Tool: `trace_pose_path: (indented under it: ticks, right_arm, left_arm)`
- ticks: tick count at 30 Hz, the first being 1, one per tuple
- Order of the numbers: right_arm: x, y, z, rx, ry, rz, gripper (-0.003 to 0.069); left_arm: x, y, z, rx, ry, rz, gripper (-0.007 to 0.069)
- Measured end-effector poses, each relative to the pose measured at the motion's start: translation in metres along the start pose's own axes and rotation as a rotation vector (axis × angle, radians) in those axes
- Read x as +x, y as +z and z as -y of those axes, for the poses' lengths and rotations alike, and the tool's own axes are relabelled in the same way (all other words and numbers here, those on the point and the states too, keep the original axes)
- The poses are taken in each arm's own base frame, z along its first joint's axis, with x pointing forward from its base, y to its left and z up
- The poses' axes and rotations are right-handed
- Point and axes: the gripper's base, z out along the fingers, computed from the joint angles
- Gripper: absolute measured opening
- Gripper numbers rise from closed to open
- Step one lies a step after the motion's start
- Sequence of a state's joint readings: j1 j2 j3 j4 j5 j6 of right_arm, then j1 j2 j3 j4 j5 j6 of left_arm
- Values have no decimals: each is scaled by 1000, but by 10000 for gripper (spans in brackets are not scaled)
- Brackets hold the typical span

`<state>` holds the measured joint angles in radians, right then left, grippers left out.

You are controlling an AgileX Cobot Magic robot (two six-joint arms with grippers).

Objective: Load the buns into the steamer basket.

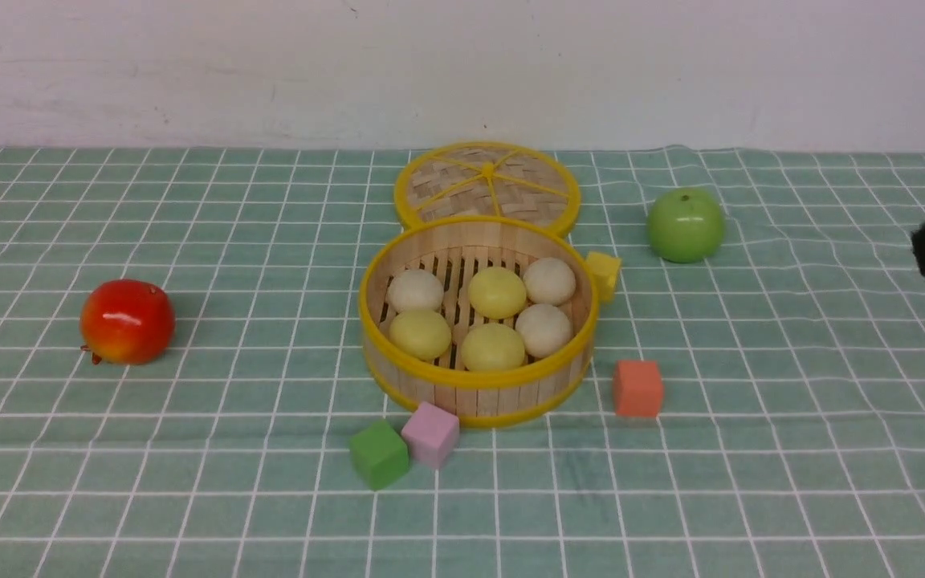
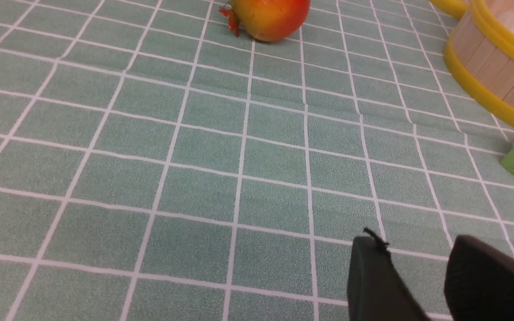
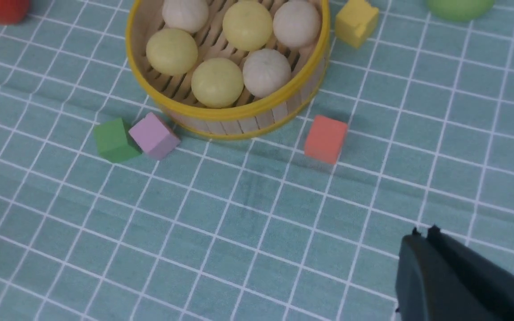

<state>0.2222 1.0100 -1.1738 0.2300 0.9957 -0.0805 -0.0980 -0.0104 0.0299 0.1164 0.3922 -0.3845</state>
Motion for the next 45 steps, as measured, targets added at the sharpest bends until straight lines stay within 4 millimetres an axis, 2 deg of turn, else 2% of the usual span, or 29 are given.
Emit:
trace_pose_path:
  ticks: [3, 5, 7, 11, 14, 19, 24, 25, 26, 27, 31, 33, 36, 38, 40, 45]
  right_arm:
    - [22, -9, 0, 2, -1, 22, -19]
    - [47, -14, -2, -19, 35, 14, -20]
    - [64, -19, -4, -40, 53, 2, -18]
    - [91, -28, -6, -52, 61, -45, -16]
    - [97, -36, -3, -7, 31, -25, -13]
    - [95, -36, 3, 61, -3, 36, -10]
    - [107, -33, 13, 123, 67, 236, -8]
    - [118, -30, 18, 158, 106, 307, -6]
    - [120, -30, 19, 163, 109, 314, -5]
    - [138, -25, 25, 218, 128, 376, -3]
    - [181, -7, 36, 337, 71, 485, -1]
    - [195, 0, 39, 370, 38, 510, 0]
    - [235, 29, 47, 415, -19, 538, 2]
    - [252, 42, 51, 416, -16, 511, 3]
    - [261, 48, 52, 410, -5, 451, 6]
    - [261, 48, 52, 413, -8, 447, 11]
  left_arm:
    - [0, 0, 0, 0, 0, 0, 238]
    - [0, 0, 0, 0, 0, 0, 238]
    - [0, 0, 0, 0, 0, 0, 238]
    - [0, 0, 0, 0, 0, 0, 238]
    - [0, 0, 0, 0, 0, 0, 238]
    - [0, 0, 0, 0, 0, 0, 238]
    - [0, 0, 0, 0, 0, 0, 238]
    - [0, 0, 0, 0, 0, 0, 238]
    - [0, 0, 0, 0, 0, 0, 238]
    - [0, 0, 0, 0, 0, 0, 238]
    - [0, 0, 0, 0, 0, 0, 238]
    - [0, 0, 0, 0, 0, 0, 238]
    - [0, 0, 0, 0, 0, 0, 238]
    - [0, 0, 0, 0, 0, 0, 238]
    - [0, 0, 0, 0, 0, 0, 238]
    - [0, 0, 0, 0, 0, 0, 238]
